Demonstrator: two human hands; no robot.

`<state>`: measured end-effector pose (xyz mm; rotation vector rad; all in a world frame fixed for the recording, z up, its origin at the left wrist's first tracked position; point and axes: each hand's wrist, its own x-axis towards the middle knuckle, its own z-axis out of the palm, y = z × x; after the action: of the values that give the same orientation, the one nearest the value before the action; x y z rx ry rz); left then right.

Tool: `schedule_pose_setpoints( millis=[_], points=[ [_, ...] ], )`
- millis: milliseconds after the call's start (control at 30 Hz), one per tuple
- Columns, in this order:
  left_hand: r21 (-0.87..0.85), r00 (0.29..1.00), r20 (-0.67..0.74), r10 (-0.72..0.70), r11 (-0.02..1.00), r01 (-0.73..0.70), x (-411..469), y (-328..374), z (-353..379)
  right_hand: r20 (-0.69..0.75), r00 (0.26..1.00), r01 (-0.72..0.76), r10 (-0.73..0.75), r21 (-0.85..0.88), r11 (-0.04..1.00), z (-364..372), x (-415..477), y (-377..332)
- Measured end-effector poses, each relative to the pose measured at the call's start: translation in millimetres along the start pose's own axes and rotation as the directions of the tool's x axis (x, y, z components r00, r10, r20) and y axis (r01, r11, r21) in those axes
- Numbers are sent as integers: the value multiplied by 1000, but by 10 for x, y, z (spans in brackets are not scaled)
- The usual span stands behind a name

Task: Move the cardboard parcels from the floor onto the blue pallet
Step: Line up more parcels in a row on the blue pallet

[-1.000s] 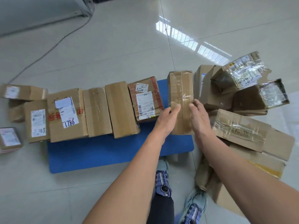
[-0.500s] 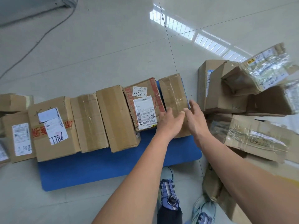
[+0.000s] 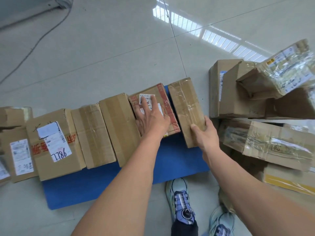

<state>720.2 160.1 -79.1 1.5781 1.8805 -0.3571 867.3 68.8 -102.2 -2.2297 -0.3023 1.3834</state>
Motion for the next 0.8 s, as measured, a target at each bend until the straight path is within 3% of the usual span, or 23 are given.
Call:
schedule_pose_setpoints(
  millis=[300,467,800],
  points=[
    [84,997,48,58,995,-62,10,-64,72,-43,998,46,-49,-73,996,96,35,-34],
    [22,989,84,119,992,-121,44,-18,52,-54,998,34,-37,-55,998,115,34,-25],
    [-53,996,36,78,996,-76,-12,55,126,-63,997,36,-45,-136,990,35,80,-4]
  ],
)
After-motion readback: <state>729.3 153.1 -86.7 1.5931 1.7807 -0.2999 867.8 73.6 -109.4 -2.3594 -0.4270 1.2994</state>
